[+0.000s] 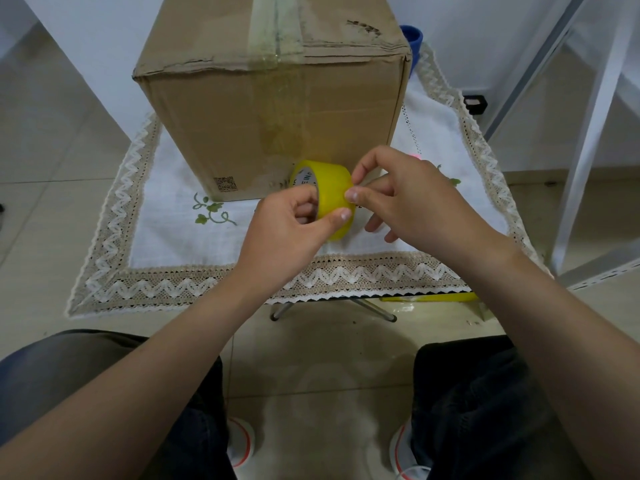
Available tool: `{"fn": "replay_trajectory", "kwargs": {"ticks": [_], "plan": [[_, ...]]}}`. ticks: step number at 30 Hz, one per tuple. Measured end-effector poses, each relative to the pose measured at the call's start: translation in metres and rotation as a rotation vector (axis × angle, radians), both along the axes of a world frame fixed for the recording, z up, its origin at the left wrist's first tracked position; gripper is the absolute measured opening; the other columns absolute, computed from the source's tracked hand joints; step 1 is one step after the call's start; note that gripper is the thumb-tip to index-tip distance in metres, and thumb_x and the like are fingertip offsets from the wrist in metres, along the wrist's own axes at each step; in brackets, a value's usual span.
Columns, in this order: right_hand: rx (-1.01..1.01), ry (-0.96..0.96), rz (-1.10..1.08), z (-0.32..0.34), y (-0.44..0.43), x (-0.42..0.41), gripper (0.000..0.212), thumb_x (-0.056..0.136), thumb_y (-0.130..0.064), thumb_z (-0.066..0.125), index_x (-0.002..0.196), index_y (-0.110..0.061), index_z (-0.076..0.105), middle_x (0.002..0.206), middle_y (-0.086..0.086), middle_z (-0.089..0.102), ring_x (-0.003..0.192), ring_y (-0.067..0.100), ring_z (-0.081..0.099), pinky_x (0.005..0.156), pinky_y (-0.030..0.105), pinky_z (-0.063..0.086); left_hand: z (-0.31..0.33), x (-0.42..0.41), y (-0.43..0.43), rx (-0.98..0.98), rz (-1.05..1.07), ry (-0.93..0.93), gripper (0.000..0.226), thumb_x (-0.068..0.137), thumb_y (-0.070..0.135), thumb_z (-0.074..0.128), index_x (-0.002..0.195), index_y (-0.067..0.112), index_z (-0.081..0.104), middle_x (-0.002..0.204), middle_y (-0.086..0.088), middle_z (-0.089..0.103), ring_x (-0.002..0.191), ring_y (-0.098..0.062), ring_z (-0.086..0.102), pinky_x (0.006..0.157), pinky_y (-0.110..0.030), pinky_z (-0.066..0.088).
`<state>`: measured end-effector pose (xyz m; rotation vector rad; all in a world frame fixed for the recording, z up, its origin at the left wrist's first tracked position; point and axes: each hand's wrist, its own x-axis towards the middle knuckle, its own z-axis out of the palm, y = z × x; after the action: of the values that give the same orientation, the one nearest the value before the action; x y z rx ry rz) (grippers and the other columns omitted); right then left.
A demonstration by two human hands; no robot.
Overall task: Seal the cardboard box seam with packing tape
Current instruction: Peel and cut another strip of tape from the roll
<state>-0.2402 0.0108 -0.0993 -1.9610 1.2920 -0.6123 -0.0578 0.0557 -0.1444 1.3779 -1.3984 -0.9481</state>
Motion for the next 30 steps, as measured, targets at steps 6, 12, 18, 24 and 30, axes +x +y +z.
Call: {"fn": "replay_trajectory", "kwargs": {"ticks": [6, 12, 18, 24, 30], "plan": [[0.053, -0.03, -0.019, 0.0008, -0.0022, -0.0006, 0.011, 0.099, -0.028, 0.072, 0.094, -0.022, 0.063, 0.075, -0.005, 0.078, 0.066, 0.012, 0.076, 0.056, 0.044, 0.065, -0.0018, -0.0009, -0.0002, 0.012, -0.006, 0.02, 0.009, 0.093, 0.021, 0.077, 0.1, 0.015, 0.078, 0.092, -0.015, 0.079, 0.09, -0.038, 0.075, 0.083, -0.058, 0.06], [0.088, -0.056, -0.017, 0.0004, -0.0024, -0.001, 0.012, 0.099, -0.027, 0.071, 0.1, -0.022, 0.061, 0.079, -0.005, 0.079, 0.065, 0.016, 0.076, 0.058, 0.043, 0.064, -0.0013, -0.0007, 0.0, 0.028, 0.006, 0.008, 0.011, 0.092, 0.021, 0.078, 0.101, 0.014, 0.078, 0.091, -0.011, 0.08, 0.089, -0.032, 0.077, 0.083, -0.055, 0.061], [0.082, -0.042, -0.009, 0.0013, -0.0034, -0.0004, 0.008, 0.099, -0.025, 0.071, 0.097, -0.022, 0.064, 0.076, -0.005, 0.078, 0.065, 0.016, 0.076, 0.058, 0.045, 0.065, -0.0004, -0.0007, 0.0002, 0.03, -0.005, 0.012, 0.009, 0.092, 0.021, 0.078, 0.101, 0.018, 0.079, 0.09, -0.007, 0.081, 0.089, -0.03, 0.077, 0.084, -0.055, 0.061], [0.084, -0.06, -0.01, 0.0012, -0.0018, -0.0009, 0.008, 0.1, -0.025, 0.07, 0.1, -0.021, 0.063, 0.077, -0.003, 0.078, 0.065, 0.016, 0.076, 0.06, 0.045, 0.065, -0.0006, -0.0008, 0.0003, 0.029, -0.003, 0.005, 0.012, 0.092, 0.022, 0.078, 0.102, 0.016, 0.078, 0.09, -0.008, 0.08, 0.088, -0.031, 0.077, 0.083, -0.056, 0.061], [0.043, -0.05, -0.044, 0.0001, -0.0015, 0.0014, 0.01, 0.098, -0.027, 0.072, 0.103, -0.024, 0.064, 0.075, -0.006, 0.078, 0.063, 0.014, 0.075, 0.057, 0.042, 0.064, -0.0003, -0.0024, 0.0001, 0.036, 0.005, 0.021, 0.009, 0.092, 0.02, 0.078, 0.101, 0.018, 0.079, 0.09, -0.007, 0.08, 0.088, -0.029, 0.077, 0.084, -0.054, 0.061]]}}
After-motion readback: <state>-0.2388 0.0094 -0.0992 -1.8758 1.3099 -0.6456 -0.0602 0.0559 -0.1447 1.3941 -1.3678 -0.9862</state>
